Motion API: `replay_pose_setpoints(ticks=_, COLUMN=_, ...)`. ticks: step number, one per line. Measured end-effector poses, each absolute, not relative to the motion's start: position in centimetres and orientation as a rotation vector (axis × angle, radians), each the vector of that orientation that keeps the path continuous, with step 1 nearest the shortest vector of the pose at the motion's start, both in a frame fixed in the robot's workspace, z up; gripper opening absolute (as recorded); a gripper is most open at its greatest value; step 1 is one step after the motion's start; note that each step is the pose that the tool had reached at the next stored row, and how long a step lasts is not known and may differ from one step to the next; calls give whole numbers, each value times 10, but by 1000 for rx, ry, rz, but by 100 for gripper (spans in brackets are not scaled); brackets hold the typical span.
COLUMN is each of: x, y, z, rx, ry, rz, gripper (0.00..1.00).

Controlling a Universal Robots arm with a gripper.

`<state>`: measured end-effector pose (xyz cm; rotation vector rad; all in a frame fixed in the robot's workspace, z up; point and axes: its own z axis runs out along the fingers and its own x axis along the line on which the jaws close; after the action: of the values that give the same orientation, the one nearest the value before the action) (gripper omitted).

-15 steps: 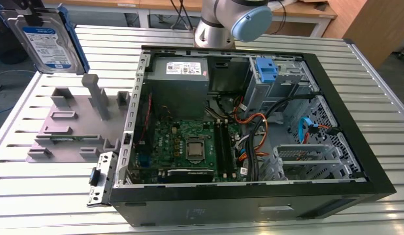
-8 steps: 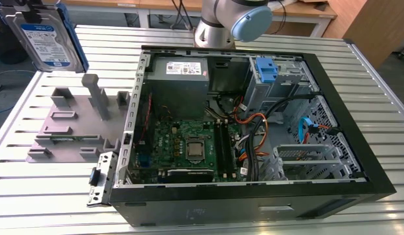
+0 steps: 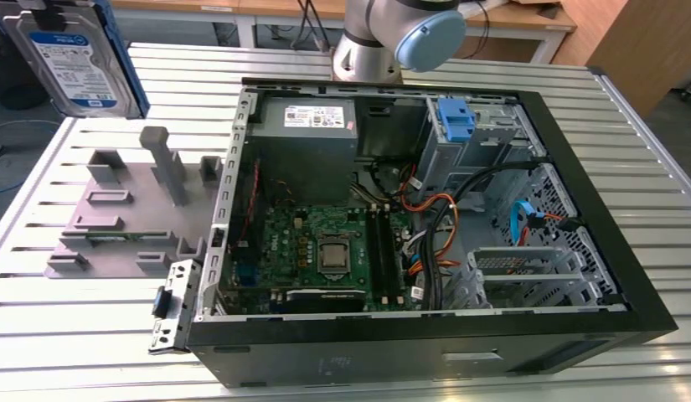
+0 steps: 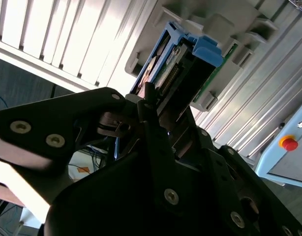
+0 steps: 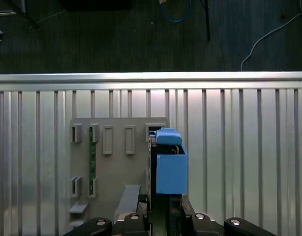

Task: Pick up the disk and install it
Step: 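Pick up the disk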

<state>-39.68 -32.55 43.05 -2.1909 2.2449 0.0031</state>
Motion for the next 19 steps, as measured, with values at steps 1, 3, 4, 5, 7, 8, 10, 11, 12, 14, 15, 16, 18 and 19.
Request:
replay_pose_setpoints(ticks=1, x=-397, y=-326, z=432, rx=-2191, ry=2245, rz=3, gripper=35)
replay_pose_setpoints(ticks=3, x=-397, y=-326, z=434, rx=-2191, ry=2245, rz=3, gripper=35)
replay_pose_setpoints(ticks=4, x=-397, y=-326, z=435, rx=-2191, ry=2245, rz=3, gripper=35)
replay_pose_setpoints(ticks=5, x=-397, y=-326, z=436, rx=-2191, ry=2245, rz=3, gripper=35)
replay_pose_setpoints(ticks=7, x=-397, y=-326, z=437, rx=-2191, ry=2245, rz=3, gripper=35)
replay_pose_setpoints(ticks=8, x=-397, y=-326, z=438, rx=-2191, ry=2245, rz=3, gripper=35)
replay_pose_setpoints(ticks=10, x=-397, y=-326, z=440, rx=-2191, ry=2245, rz=3, gripper=35)
replay_pose_setpoints(ticks=11, x=-397, y=-326, z=440, rx=-2191, ry=2245, rz=3, gripper=35)
replay_pose_setpoints(ticks=12, x=-397, y=-326, z=441, rx=-2191, ry=2245, rz=3, gripper=35)
replay_pose_setpoints(ticks=14, x=-397, y=-326, z=442, rx=-2191, ry=2245, rz=3, gripper=35)
replay_pose_setpoints(ticks=15, x=-397, y=-326, z=442, rx=-2191, ry=2245, rz=3, gripper=35)
replay_pose_setpoints(ticks=16, x=-397, y=-326, z=443, rx=-2191, ry=2245, rz=3, gripper=35)
replay_pose_setpoints(ticks=18, x=-397, y=-326, z=444, rx=-2191, ry=2245, rz=3, gripper=35)
replay_pose_setpoints(ticks=19, x=-397, y=-326, z=445, rx=-2191, ry=2245, rz=3, gripper=35)
